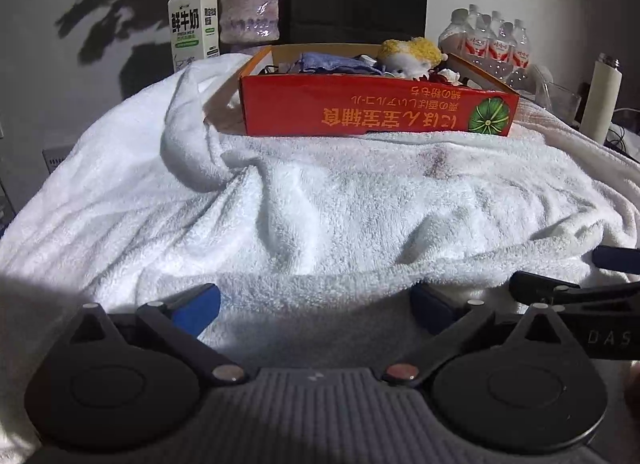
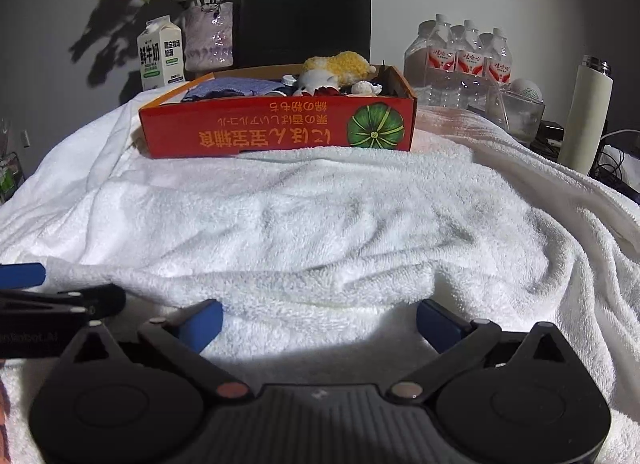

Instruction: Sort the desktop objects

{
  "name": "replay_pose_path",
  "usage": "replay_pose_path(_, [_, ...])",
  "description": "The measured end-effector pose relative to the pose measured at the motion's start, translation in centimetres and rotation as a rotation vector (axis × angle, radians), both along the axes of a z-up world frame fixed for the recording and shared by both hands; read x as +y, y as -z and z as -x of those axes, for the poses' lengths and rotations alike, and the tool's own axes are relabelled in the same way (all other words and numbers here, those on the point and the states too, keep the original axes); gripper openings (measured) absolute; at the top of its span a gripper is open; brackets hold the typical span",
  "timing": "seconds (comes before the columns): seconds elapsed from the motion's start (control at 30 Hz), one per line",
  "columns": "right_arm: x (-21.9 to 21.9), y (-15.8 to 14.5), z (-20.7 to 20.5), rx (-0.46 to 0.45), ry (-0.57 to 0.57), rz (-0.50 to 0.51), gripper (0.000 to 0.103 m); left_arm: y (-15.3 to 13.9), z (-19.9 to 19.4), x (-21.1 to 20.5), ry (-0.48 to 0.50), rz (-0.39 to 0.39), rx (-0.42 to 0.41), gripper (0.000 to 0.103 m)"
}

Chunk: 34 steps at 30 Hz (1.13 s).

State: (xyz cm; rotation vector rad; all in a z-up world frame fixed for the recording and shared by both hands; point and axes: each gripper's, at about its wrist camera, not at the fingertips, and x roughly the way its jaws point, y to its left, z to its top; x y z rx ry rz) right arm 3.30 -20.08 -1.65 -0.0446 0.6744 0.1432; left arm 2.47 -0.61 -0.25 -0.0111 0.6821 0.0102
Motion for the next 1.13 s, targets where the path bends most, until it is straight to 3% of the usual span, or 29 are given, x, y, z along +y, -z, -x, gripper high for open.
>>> replay_pose_path(0.1, [-0.04, 0.04, -0.02, 0.001, -0.001, -0.001, 0.103, 0.06, -0.06, 0.46, 0.003, 0.034, 0.004, 0.103])
replay_pose_path(1.13, [-0.20, 0.08, 0.02, 0.008, -0.037, -0.011, 0.103, 0.01, -0.08, 0.26, -0.001, 0.024, 0.006, 0.103])
